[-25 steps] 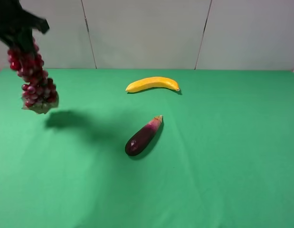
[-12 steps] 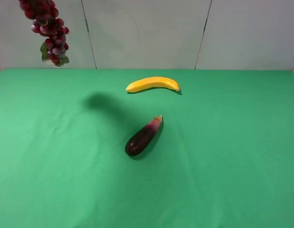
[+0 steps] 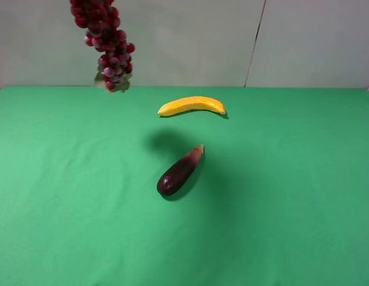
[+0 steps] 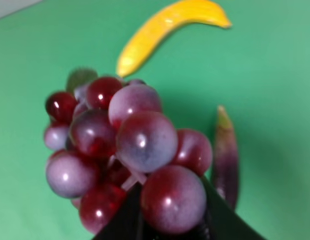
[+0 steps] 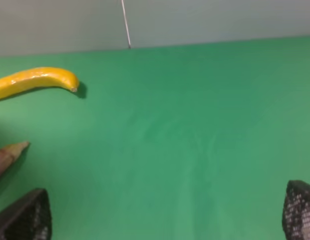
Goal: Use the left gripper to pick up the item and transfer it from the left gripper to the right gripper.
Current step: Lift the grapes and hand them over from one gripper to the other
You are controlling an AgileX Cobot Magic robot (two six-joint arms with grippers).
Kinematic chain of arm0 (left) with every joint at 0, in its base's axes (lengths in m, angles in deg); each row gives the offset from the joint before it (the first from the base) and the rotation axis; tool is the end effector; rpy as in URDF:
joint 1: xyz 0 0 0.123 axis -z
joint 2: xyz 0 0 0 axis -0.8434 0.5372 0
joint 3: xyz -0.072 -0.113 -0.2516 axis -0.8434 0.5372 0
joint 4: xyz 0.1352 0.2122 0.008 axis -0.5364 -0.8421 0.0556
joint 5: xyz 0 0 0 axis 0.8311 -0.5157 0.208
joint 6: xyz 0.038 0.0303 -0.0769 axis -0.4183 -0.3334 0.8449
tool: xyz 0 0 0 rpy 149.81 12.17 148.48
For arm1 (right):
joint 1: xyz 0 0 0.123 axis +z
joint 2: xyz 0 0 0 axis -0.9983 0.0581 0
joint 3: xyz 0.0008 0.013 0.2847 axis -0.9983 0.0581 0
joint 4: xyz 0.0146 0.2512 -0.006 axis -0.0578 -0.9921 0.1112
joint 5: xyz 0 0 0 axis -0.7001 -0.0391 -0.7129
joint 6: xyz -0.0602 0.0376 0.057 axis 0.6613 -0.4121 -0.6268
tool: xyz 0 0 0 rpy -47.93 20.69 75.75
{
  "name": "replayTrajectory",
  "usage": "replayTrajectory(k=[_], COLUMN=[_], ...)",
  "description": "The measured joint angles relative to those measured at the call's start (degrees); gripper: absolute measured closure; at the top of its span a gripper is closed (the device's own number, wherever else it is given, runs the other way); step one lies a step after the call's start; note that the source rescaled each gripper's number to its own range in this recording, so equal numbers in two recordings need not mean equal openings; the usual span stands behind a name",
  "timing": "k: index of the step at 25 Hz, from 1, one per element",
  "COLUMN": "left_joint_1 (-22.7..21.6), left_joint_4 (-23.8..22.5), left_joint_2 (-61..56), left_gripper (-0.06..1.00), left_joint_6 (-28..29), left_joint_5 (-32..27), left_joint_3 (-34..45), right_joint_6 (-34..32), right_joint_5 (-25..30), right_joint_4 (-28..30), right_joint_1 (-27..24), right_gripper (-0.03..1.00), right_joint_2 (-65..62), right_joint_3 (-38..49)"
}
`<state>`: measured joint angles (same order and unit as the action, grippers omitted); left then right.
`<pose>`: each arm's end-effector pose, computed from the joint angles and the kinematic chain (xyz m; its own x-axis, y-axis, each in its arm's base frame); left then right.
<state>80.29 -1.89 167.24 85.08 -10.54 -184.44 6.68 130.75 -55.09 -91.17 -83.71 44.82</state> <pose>0.3331 -0.1559 0.4086 -0.7284 0.3171 -0.6074 0.4803 0.8685 -0.1226 0.0004 0.0125 0.2817 -0.4290 0.0578 -0.9015 -0.0349 0.9961 0.0805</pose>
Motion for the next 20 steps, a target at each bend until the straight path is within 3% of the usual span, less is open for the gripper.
replayTrajectory(k=[7,20], left_joint_1=[8.2,19.0], left_joint_4=[0.3,0.8], left_joint_2=[0.0,0.1], left_gripper=[0.93,0.93], left_joint_6=[0.0,0.0], left_joint_5=[0.0,0.0], left_joint_3=[0.0,0.0], right_joint_6=[7.9,17.5], right_joint_5=[-0.6,-14.1], right_joint_4=[-5.6,-11.6], right_joint_1=[0.0,6.6], right_gripper=[-0.03,-0.03], right_joint_2=[10.3,23.8], right_joint_3=[-0.4,-0.7])
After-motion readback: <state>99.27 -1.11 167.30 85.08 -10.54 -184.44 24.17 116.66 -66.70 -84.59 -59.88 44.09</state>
